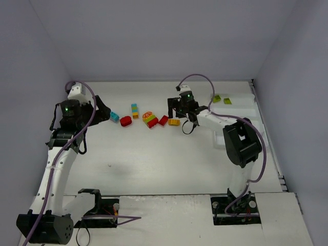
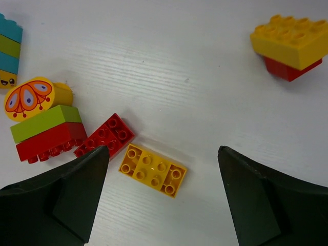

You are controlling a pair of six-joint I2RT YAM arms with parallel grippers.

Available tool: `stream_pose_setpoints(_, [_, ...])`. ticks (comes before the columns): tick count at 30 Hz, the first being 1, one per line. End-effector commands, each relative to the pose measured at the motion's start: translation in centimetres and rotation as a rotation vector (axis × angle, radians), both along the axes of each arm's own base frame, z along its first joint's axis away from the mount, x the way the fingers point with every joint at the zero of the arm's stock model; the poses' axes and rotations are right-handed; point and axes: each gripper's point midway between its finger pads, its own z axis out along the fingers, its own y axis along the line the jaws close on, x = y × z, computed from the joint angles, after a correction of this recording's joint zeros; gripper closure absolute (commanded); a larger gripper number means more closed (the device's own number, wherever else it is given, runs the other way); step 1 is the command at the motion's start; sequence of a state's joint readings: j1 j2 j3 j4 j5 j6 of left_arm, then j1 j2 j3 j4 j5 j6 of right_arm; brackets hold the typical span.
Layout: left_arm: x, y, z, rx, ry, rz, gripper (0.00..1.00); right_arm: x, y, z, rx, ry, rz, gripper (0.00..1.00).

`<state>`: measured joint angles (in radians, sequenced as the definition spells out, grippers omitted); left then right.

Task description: Sort the legos into containers by color

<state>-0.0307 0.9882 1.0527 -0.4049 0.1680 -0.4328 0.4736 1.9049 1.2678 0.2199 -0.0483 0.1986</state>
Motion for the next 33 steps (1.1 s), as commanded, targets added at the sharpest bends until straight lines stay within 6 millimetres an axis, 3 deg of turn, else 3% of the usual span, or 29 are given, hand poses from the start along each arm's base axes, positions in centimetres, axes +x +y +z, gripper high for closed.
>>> stream_pose_setpoints(1, [0.7, -0.3, 2.5, -0.020, -0.082, -0.005, 0.22, 0.4, 1.1, 1.0, 0.051, -0.044, -0.113, 0.16])
stream_pose_setpoints(11, [0.7, -0.3, 2.5, -0.025, -0.080, -0.005, 0.22, -1.2, 2.0, -3.0, 0.015, 0.013, -0.191, 0.20])
stream_pose_setpoints(23, [0.7, -0.5, 2.6, -0.030, -0.080, -0.011, 0.22, -1.8, 1.1, -4.9, -0.037, 0.020, -0.216, 0.34])
stream_pose_setpoints(26, [0.7, -0.5, 2.5, -0.033, -0.078, -0.010, 0.22, -2.0, 0.6, -4.9, -0.053, 0.012, -0.225, 0.47])
stream_pose_setpoints(29, [0.7, -0.6, 2.5, -0.034, -0.076, -0.012, 0.22, -2.0, -0.2, -4.6, -0.086, -0.009, -0.235, 0.68])
stream_pose_setpoints(30, [0.7, -0.6, 2.4, -0.038, -0.073, -0.014, 0.22, -2.0, -0.6, -4.5, -0.101, -0.015, -0.246, 0.81])
stream_pose_setpoints(33, [0.7, -0.6, 2.3, -0.038, -0.071, -0.014, 0.22, -1.7, -1.4, -2.9, -0.120, -0.056, -0.258, 1.00])
